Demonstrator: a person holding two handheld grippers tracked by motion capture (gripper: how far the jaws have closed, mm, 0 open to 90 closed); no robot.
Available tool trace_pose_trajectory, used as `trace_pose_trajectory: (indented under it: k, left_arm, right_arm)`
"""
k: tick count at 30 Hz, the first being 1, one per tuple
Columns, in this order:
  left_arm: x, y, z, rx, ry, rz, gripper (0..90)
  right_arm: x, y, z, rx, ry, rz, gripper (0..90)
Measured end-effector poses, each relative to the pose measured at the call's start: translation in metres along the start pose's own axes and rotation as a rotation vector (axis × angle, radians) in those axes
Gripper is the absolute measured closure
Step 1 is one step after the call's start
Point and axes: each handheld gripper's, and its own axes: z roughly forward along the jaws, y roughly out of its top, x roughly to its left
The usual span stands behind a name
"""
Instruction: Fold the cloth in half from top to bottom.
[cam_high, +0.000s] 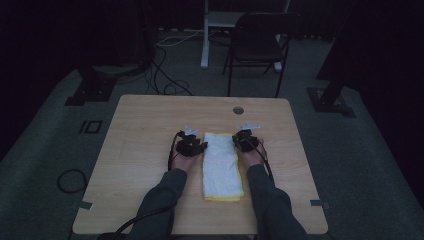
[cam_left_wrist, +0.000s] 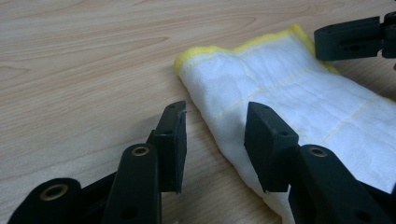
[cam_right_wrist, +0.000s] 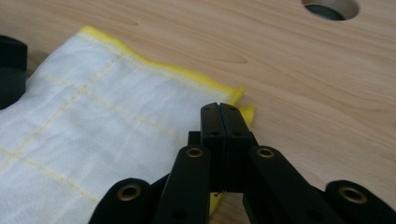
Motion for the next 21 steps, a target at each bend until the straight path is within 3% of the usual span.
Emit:
trace_pose_trajectory:
  k: [6,10,13,21]
  left_arm:
    - [-0.002,0.004,0.004,0.004,0.002,-0.005,59.1]
    - [-0.002,0.006,0.009,0.006,0.008,-0.027,59.0]
    - [0.000,0.008,0.012,0.014,0.019,-0.033,58.5]
    - [0.001,0.019,0.018,0.020,0.039,-0.062,57.8]
  right_arm:
    - [-0.005,0.000,-0.002,0.003,-0.033,0.045,89.9]
    - [-0.007,-0.002,0.001,0.025,-0.030,0.074,67.7]
    - [-0.008,-0.002,0.003,0.029,-0.029,0.105,60.2]
    - [-0.011,0.002,0.003,0.021,-0.009,0.137,57.9]
